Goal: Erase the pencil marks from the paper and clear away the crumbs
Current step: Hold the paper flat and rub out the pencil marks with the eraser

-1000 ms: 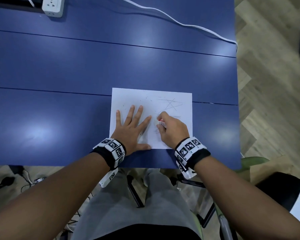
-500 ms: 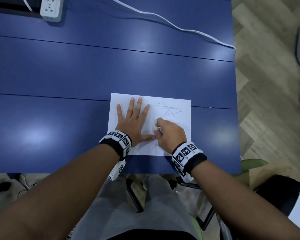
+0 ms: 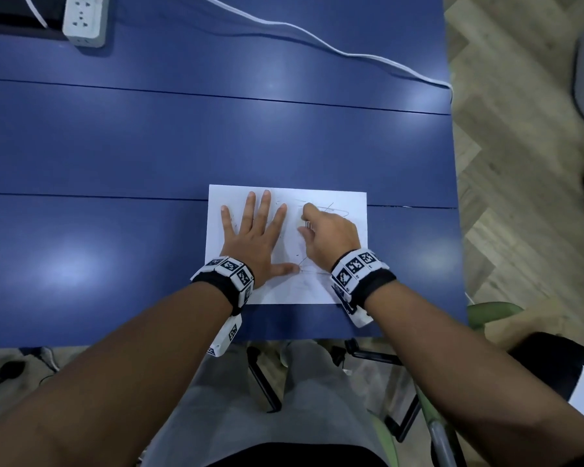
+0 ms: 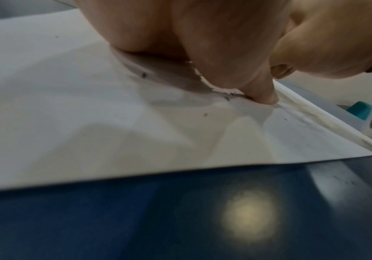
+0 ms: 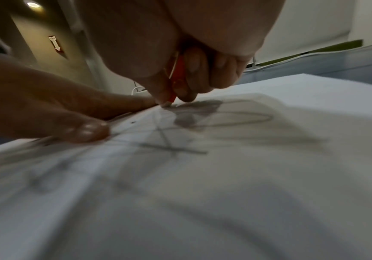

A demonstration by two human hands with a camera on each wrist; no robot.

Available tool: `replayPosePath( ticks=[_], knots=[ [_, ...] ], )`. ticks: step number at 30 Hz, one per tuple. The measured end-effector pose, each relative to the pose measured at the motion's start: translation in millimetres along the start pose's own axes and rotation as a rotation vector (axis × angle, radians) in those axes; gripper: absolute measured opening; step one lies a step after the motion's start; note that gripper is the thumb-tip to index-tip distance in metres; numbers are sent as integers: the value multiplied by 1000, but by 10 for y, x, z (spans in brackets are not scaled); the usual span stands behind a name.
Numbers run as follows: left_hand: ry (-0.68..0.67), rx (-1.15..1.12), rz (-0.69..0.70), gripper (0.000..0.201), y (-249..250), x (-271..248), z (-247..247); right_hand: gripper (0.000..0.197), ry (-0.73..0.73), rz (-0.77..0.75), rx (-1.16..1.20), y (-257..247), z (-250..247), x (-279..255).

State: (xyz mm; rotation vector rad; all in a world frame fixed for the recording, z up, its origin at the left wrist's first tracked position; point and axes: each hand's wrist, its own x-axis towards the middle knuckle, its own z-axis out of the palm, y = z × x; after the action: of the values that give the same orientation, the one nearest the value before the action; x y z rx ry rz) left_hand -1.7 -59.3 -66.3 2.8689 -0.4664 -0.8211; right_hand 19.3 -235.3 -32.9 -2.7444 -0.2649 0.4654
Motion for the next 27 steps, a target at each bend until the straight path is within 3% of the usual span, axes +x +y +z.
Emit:
replayPosePath(
  ticks=[4, 9, 14, 19, 23, 27],
  knots=[
    [7, 8, -3, 120, 3, 10, 2, 13, -52, -73, -19, -76, 55, -103],
    [-4, 10, -5, 120, 3, 15, -3, 13, 18, 10, 46, -82, 66, -56],
    [0, 23, -2, 118, -2, 9, 2, 13, -59, -33, -11, -121, 77, -193],
    [-1, 3, 1, 119, -7, 6, -2, 12, 21, 66, 19, -50, 39, -37],
    [3, 8, 4, 118, -10, 1, 4, 13, -62, -15, -27, -99, 74, -196],
    [-3, -1, 4, 119, -3, 9, 1, 14, 17, 44, 14, -34, 36, -41]
  ],
)
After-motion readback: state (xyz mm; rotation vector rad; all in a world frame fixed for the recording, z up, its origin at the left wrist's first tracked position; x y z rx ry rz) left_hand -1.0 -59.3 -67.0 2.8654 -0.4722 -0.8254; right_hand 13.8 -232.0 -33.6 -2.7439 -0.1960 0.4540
